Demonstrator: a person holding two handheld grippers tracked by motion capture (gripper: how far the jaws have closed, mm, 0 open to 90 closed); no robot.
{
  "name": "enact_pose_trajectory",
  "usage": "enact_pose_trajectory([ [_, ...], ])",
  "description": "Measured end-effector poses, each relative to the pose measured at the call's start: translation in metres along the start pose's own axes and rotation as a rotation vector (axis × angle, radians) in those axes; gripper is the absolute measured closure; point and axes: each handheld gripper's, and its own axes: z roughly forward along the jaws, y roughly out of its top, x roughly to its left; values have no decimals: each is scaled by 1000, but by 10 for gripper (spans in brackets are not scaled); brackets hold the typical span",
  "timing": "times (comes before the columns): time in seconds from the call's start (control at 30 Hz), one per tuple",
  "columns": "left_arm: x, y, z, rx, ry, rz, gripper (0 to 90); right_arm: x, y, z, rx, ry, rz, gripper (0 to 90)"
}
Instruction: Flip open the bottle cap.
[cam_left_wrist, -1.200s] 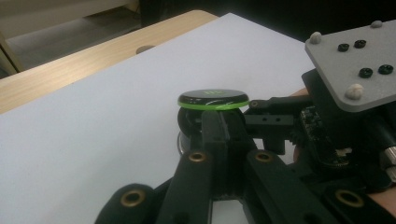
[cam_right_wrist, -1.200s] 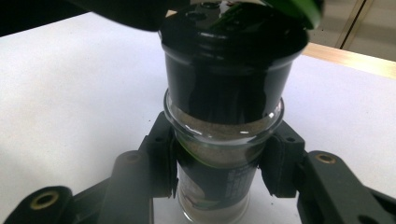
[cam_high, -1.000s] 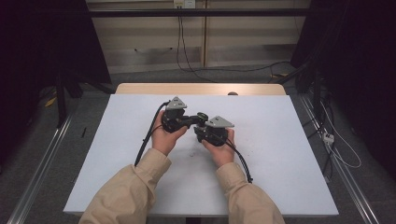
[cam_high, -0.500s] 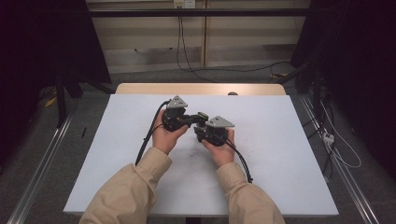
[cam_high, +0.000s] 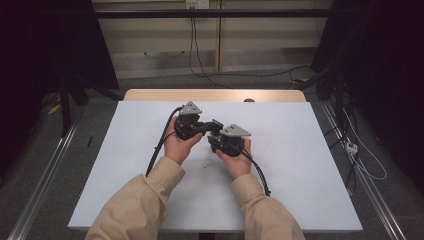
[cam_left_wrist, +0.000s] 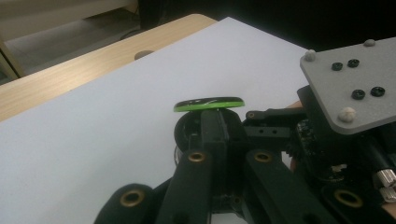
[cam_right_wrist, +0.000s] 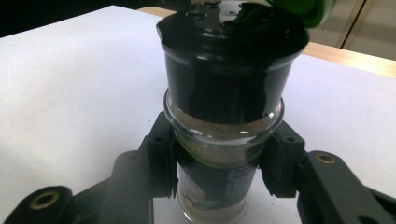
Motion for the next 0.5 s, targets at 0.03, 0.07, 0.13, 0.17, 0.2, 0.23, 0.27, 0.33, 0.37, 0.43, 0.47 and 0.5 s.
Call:
enact_pose_trajectory([
  [0.03,0,0,0,-3,2,5,900,0,0,0,0,0,0,532],
  [0.07,0,1,0,-4,1,0,900,0,0,0,0,-1,0,533],
  [0.13,0,1,0,-8,1,-2,900,0,0,0,0,-1,0,532],
  [0.17,0,2,0,-7,3,3,900,0,0,0,0,0,0,532],
  [0.2,0,3,0,-13,3,-1,900,0,0,0,0,0,0,533],
  [0.23,0,4,0,-14,4,6,900,0,0,0,0,0,1,532],
  [0.27,0,4,0,-9,4,3,900,0,0,0,0,0,0,533],
  [0.33,0,5,0,-1,9,-2,900,0,0,0,1,-1,1,532],
  [0.37,1,6,0,-1,10,-5,900,0,0,0,0,0,1,532],
  [0.43,1,6,0,-3,8,3,900,0,0,0,0,-1,0,532],
  [0.47,1,5,0,-6,8,0,900,0,0,0,1,0,0,532],
  [0.5,1,6,0,-6,8,0,900,0,0,0,0,-1,0,532],
])
